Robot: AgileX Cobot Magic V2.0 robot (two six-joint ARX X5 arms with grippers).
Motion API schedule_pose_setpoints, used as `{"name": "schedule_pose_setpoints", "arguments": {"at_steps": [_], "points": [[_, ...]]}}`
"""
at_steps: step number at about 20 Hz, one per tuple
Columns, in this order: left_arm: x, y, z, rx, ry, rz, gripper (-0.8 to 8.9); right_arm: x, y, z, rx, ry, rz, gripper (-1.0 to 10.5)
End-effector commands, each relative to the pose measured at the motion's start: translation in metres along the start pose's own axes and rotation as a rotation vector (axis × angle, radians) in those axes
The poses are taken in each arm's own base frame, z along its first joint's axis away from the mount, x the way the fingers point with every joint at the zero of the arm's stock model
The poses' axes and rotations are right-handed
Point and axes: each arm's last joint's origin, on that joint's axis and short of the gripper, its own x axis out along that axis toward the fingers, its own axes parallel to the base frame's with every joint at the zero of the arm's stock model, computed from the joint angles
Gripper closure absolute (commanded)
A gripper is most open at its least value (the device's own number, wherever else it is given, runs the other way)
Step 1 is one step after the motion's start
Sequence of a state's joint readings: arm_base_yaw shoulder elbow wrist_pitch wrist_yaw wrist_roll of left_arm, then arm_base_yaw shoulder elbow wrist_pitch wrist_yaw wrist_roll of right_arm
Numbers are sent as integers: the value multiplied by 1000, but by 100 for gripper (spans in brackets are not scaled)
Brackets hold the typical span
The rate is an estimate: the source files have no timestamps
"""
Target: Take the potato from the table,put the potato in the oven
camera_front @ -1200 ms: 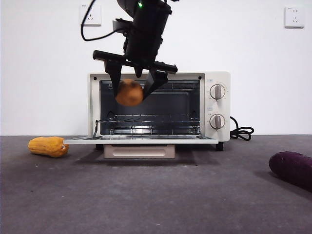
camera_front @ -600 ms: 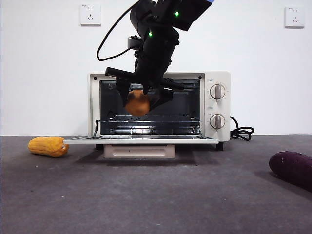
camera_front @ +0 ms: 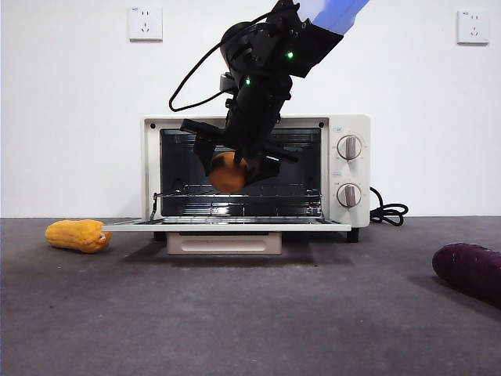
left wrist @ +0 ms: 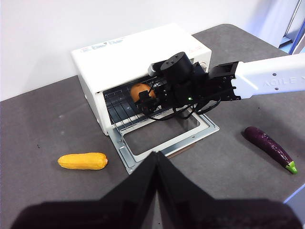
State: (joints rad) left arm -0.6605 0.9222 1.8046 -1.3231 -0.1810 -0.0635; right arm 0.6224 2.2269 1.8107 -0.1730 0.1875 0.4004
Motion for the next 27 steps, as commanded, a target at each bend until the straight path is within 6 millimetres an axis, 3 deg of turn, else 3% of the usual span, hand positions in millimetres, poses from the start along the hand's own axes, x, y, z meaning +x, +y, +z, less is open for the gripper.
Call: {"name": "schedule_pose_setpoints", "arguments": {"at_steps": [1, 7, 13, 17, 20, 23, 26, 27], "points": [[0, 0, -1, 3, -3, 4, 819, 11, -2, -13, 9, 16, -34, 948], [0, 0, -1, 3, -2, 2, 819, 13, -11, -10, 21, 9, -64, 907], [0, 0, -1, 1, -2, 1, 819, 12, -11, -11, 11, 25, -70, 413], [0, 0, -1, -9, -2, -4, 819, 3, -8, -6, 4, 38, -82, 371], [0, 0, -1, -8, -1, -3, 819, -18, -1, 4, -33, 38, -107, 376], [2, 0, 0, -7, 5, -2, 819, -55, 8, 7, -26, 140, -149, 379], [15, -3, 4, 20, 38, 7, 819, -108, 29, 16, -134, 179, -138, 398], [21, -4, 6, 37, 53, 7, 819, -129, 35, 20, -186, 180, -117, 474]]}}
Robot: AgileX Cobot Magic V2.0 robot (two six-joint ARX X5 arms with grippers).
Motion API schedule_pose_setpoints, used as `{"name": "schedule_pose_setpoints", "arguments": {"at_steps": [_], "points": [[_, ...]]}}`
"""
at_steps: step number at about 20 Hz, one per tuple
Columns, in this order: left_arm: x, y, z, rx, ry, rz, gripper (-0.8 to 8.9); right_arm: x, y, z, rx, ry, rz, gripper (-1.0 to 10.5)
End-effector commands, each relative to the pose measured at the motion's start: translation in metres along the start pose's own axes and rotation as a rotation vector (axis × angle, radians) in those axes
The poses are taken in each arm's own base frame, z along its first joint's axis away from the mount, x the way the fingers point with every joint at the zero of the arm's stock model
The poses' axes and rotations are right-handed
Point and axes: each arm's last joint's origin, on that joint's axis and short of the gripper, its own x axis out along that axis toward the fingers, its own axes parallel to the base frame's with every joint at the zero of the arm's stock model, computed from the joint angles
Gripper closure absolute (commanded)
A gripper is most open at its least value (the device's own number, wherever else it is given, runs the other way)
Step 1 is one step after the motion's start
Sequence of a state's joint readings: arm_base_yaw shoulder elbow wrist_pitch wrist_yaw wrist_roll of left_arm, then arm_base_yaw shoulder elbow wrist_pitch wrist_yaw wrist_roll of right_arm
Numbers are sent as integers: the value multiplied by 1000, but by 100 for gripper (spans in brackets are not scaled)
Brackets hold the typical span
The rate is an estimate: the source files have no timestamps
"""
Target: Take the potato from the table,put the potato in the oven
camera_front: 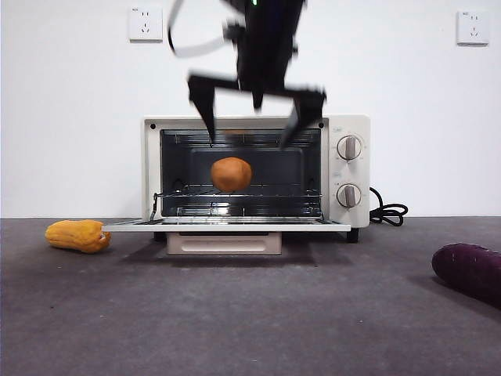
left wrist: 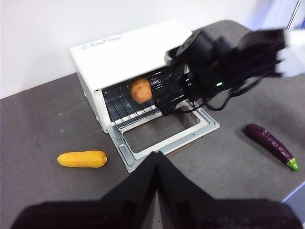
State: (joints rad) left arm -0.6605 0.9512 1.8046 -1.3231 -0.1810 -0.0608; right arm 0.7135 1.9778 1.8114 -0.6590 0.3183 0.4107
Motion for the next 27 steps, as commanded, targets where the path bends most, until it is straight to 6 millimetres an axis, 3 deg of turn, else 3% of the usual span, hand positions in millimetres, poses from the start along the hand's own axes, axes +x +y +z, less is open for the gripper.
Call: {"name": "schedule_pose_setpoints", "arguments": {"at_steps": [1, 3, 4, 7, 9, 11, 16, 20, 27], "points": [[19, -3, 5, 52, 48, 7, 819, -52, 8, -2, -138, -8, 20, 590], [37, -7, 8, 90, 98, 8, 819, -110, 5, -4, -227, -37, -3, 887], [47, -8, 7, 94, 133, 11, 819, -137, 1, -6, -265, -58, -3, 942], [96, -9, -15, 93, 288, 52, 820, -227, -27, -12, -307, -162, 52, 948], [132, -6, -37, 64, 346, 44, 820, -274, -53, -20, -293, -218, 89, 948], [163, -1, -56, 16, 382, -4, 820, -303, -77, -30, -284, -237, 95, 949], [215, 20, -92, -121, 472, -56, 821, -341, -115, -52, -285, -235, 87, 951], [258, 50, -126, -276, 580, -59, 821, -364, -139, -67, -262, -258, 104, 951], [312, 100, -163, -616, 625, -225, 820, -380, -156, -78, -226, -285, 129, 951]]}}
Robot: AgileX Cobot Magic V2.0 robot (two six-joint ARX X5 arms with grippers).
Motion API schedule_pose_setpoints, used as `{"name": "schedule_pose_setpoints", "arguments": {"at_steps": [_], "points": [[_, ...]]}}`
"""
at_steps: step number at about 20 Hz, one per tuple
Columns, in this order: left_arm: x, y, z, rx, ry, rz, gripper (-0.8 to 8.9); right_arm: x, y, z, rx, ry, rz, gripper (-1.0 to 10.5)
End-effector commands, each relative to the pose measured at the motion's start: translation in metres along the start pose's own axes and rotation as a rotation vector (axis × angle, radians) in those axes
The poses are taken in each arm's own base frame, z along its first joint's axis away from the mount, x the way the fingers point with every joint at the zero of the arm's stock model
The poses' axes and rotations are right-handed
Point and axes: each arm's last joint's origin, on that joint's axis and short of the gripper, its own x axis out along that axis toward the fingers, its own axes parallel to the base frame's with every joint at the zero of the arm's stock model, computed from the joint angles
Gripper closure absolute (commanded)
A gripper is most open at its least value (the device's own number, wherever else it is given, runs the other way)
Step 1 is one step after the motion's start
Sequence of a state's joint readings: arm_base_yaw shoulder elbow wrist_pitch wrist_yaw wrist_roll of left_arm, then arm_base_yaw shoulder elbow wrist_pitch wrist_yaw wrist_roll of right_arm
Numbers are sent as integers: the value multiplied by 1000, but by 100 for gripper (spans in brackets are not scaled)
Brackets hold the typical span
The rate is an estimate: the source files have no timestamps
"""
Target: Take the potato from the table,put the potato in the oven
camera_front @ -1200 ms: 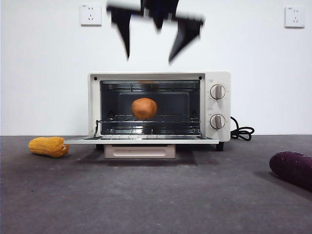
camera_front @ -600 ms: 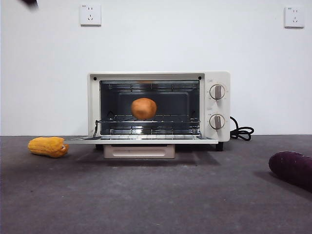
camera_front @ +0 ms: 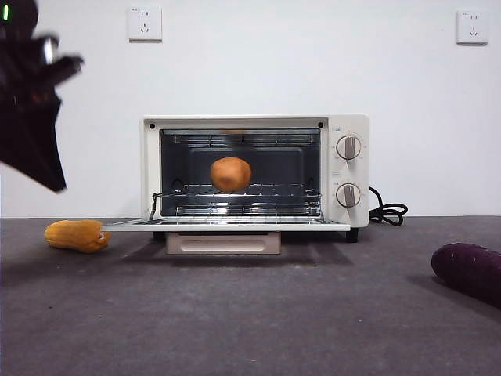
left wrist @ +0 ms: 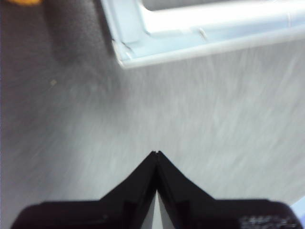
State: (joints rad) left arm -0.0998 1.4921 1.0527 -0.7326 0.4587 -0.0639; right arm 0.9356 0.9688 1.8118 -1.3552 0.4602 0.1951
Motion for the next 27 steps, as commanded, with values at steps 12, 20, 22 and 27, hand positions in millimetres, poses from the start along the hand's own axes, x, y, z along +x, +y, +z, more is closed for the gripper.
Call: {"name": "schedule_pose_setpoints", "arguments": {"at_steps": [12, 20, 22, 27], "points": [[45, 40, 21, -247, -61, -14, 820, 3, 1, -3, -2, 29, -1, 950], [60, 36, 25, -300, -73, -11, 820, 3, 1, -3, -1, 29, -1, 950], [67, 34, 26, -310, -67, -15, 820, 3, 1, -3, -2, 29, -1, 950], [80, 34, 26, -332, -53, -11, 820, 3, 1, -3, -1, 31, 6, 950]]}}
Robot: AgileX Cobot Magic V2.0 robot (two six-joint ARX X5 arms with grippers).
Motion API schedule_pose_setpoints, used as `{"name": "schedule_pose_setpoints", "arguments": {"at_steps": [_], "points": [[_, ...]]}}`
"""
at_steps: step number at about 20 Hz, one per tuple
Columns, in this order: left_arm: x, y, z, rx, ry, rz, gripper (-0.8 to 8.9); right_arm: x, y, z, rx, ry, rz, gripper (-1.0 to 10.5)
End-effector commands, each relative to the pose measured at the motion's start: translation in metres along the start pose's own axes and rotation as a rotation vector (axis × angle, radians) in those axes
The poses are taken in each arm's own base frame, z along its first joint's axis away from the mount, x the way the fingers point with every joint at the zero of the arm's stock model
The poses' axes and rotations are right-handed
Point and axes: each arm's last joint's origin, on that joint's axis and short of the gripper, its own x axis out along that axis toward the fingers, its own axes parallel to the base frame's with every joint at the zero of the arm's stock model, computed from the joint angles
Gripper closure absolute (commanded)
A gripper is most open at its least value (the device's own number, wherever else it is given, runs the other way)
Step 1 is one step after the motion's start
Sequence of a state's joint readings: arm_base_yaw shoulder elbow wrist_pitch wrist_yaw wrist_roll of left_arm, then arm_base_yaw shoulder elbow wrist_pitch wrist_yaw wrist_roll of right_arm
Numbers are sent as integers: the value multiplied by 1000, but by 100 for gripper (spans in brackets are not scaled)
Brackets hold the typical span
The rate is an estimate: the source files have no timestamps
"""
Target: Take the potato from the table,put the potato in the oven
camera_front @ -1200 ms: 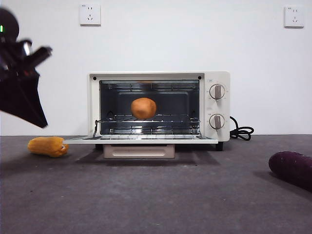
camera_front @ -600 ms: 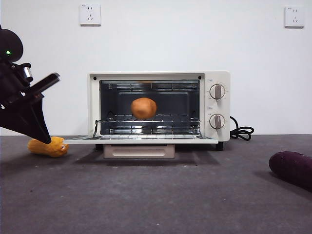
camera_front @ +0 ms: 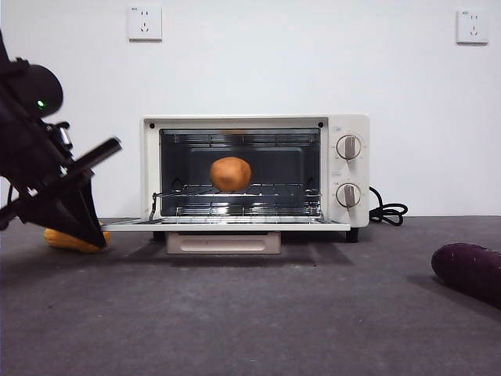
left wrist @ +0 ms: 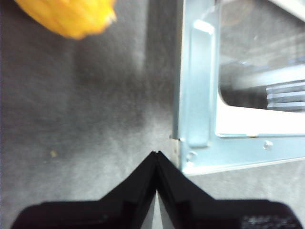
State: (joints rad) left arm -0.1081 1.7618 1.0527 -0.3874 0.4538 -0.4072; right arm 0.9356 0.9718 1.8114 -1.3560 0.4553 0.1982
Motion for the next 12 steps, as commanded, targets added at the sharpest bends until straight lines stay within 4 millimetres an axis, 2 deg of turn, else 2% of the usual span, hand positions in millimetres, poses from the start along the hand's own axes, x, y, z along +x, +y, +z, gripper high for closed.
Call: {"name": "schedule_pose_setpoints", "arguments": {"at_steps": [1, 12], "points": [[8, 3, -1, -36, 13, 5, 820, 2, 1, -3, -3, 27, 5, 950], [12, 2, 3, -87, -15, -38, 820, 2, 1, -3, -2, 30, 16, 950]]}}
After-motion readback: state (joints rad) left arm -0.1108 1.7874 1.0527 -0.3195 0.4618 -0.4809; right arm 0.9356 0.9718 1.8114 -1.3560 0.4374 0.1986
